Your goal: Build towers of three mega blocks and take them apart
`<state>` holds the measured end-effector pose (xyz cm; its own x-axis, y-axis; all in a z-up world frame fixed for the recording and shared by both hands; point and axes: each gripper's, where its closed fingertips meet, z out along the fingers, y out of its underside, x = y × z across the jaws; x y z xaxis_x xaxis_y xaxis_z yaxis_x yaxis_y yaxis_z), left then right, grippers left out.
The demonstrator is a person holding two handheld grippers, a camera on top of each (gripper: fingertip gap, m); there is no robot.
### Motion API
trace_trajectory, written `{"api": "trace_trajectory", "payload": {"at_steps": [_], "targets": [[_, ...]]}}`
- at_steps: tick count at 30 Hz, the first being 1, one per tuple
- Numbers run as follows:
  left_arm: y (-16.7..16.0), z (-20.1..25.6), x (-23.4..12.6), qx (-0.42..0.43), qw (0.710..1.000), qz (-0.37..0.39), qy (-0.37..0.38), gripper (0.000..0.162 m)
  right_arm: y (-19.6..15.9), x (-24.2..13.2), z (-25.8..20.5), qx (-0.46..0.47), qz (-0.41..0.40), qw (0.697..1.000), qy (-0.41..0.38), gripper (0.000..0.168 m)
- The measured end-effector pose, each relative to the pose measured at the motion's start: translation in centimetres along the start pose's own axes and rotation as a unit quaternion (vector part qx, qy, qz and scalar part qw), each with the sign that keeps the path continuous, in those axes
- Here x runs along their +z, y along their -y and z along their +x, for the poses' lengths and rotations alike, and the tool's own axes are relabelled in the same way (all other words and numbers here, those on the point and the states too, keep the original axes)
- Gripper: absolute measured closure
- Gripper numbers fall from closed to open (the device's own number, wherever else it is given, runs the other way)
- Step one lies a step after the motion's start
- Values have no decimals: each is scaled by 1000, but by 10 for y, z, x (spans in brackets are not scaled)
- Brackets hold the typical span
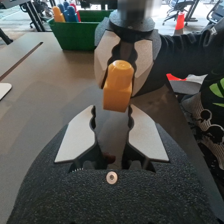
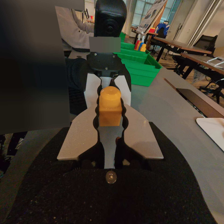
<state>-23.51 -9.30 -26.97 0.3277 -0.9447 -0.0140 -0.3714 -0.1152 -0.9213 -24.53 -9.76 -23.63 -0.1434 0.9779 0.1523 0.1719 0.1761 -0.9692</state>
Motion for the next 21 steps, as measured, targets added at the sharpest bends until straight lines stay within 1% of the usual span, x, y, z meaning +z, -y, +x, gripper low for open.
{"api": "trace_trajectory", "payload": {"at_steps": [3, 7, 10, 13, 15, 17, 18, 19, 21], "targets": [[3, -11, -10, -11, 1000, 5, 21, 98, -2, -7, 5, 2, 10, 1000, -14, 133], [12, -29, -36, -19, 997, 16, 70, 93, -21, -16, 9, 10, 1, 999, -32, 133], [22, -46, -74, -19, 991, 17, 128, 94, -36, -19, 11, 27, 2, 999, -37, 133], [28, -62, -133, -25, 979, -4, 201, 96, -35, -20, 11, 28, 10, 999, -38, 133], [21, -75, -184, -41, 963, -44, 263, 97, -38, -20, 12, 34, 8, 999, -36, 133], [0, -93, -243, -63, 931, -113, 341, 97, -37, -20, 12, 33, 10, 999, -36, 133], [-15, -99, -271, -80, 914, -156, 366, 98, -37, -20, 12, 33, 12, 999, -36, 133], [-31, -102, -296, -100, 899, -197, 379, 100, -37, -21, 11, 33, 13, 999, -37, 133], [-64, -104, -337, -128, 876, -270, 380, 104, -36, -21, 12, 34, 15, 999, -37, 133]]}}
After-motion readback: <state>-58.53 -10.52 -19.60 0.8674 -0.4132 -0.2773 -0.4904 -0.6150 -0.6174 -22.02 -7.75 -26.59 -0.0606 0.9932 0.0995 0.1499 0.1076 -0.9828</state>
